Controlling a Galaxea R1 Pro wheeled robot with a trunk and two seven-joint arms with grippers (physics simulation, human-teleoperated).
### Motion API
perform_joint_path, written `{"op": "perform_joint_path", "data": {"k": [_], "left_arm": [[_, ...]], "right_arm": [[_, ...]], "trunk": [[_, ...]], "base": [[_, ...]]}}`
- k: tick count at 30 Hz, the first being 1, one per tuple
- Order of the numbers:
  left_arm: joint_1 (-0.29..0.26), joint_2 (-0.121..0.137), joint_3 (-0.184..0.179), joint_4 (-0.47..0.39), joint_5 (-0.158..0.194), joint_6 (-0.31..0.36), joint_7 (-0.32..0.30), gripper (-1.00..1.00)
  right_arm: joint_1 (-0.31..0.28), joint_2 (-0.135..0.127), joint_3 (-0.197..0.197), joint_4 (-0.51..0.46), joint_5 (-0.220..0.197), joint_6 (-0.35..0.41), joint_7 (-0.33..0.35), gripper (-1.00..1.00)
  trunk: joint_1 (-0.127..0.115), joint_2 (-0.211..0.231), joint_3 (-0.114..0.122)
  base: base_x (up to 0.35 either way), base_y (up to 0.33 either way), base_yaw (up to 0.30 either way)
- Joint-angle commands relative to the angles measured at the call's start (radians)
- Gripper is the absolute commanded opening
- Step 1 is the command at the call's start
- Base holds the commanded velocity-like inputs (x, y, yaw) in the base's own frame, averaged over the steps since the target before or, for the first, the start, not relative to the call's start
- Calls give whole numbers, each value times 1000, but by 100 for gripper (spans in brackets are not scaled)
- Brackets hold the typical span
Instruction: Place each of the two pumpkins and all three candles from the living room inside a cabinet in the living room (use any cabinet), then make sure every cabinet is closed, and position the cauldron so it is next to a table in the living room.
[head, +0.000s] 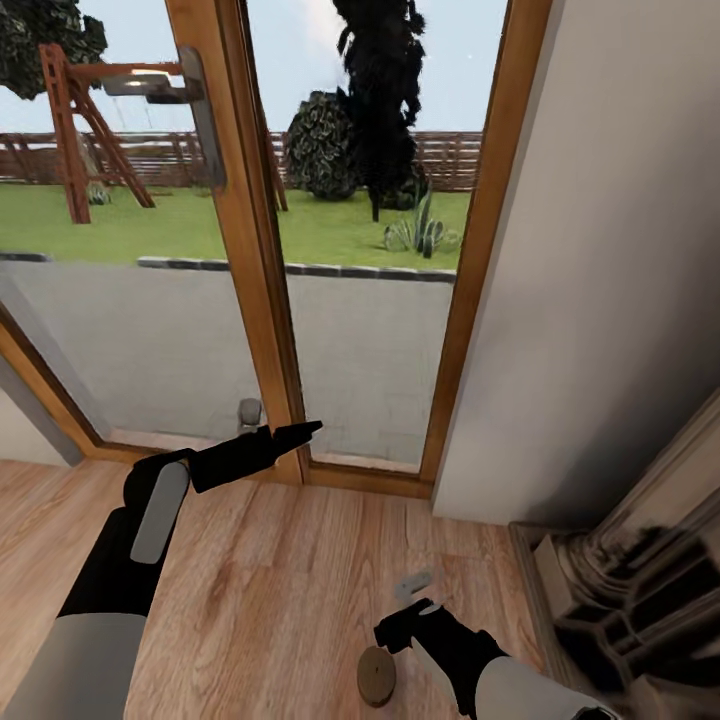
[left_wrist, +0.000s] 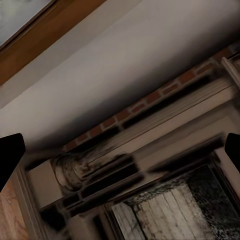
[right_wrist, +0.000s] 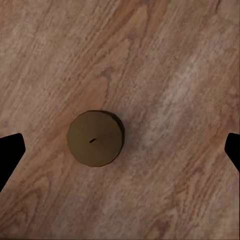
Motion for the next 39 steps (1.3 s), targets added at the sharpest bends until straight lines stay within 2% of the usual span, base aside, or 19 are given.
{"op": "perform_joint_path", "data": {"k": [1,3,8,10,13,17,28,34,39], "left_arm": [[0,0,0,0,1,0,0,100],[0,0,2,0,1,0,0,100],[0,0,3,0,1,0,0,100],[0,1,4,0,1,0,1,100],[0,9,31,0,1,0,1,100],[1,10,44,11,1,0,0,100],[2,10,48,32,2,0,-15,100],[1,11,47,31,2,0,-31,100],[2,11,47,33,1,-1,-86,100]], "right_arm": [[0,0,19,-1,0,-1,0,100],[-1,0,40,-2,-2,-2,0,100],[0,0,49,-2,-4,-3,0,100],[-1,0,50,-2,-4,-3,0,100],[-1,0,50,-2,-4,-3,0,100],[-1,0,49,-2,-4,-3,0,100],[-1,0,49,-2,-4,-3,0,100],[-1,0,49,-2,-4,-2,0,100],[-1,0,48,-2,-5,-1,-1,100]], "trunk": [[4,-7,-3],[12,-21,-9],[31,-56,-25],[31,-56,-25],[31,-56,-25],[31,-56,-25],[31,-56,-25],[31,-56,-25],[31,-56,-25]], "base": [[0,0,0],[0,0,0],[0,0,0],[0,0,0],[0,0,0],[8,38,0],[78,240,0],[29,71,0],[2,5,0]]}}
